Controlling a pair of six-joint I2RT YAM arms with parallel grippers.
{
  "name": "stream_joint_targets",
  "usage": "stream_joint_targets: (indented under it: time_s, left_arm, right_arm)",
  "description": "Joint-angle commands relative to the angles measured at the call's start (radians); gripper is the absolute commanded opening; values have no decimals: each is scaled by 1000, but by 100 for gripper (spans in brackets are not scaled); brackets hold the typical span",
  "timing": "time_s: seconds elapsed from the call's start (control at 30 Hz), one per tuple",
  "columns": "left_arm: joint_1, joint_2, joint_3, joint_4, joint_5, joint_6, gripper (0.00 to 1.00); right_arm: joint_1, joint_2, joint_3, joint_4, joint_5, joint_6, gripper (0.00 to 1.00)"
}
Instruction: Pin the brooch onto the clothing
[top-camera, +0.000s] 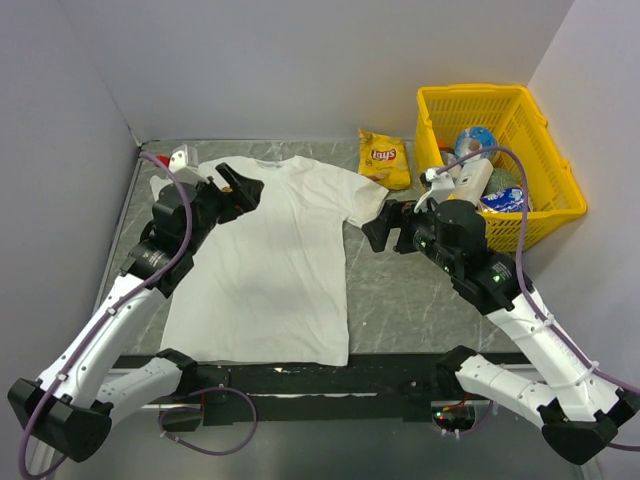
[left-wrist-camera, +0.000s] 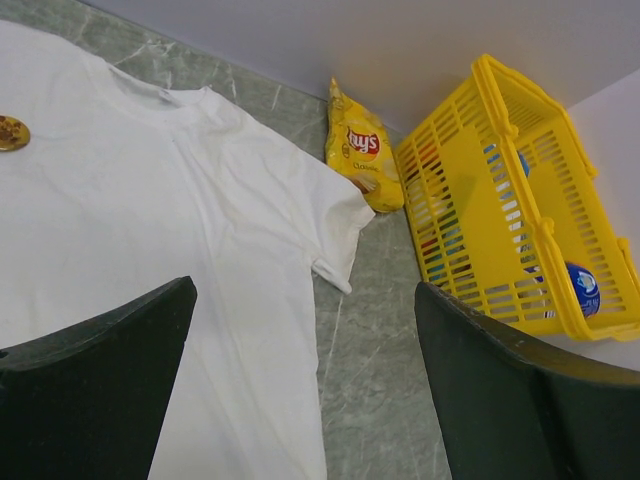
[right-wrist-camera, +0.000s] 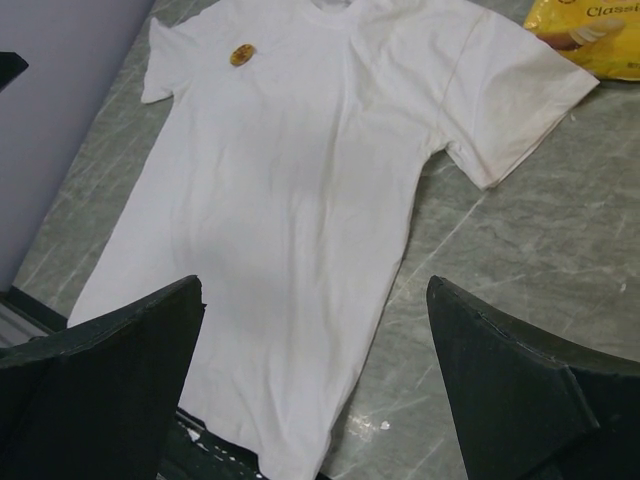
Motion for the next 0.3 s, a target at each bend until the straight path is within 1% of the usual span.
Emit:
stream_joint_targets:
  time_s: [0.0,0.1,0.17,0.2,0.27]
  left_arm:
    - [4,-8,-18,55,2,-4,96]
    - [4,-26,-46,73,-4,12,96]
    - [4,-37,-58,67,-38,21,96]
    - [4,-41,-78,73,-41,29,96]
    - [4,-61,-96,83,-70,33,96]
  right_arm:
    - [-5,-40,-30,68,59,-64,100]
    - [-7,-83,-76,128,91,-141,100]
    - [-7,-132,-143,186,122,-201,100]
    - [-8,-152,-201,258,133,-227,100]
    - [-7,-210,-258,318,188,-294,100]
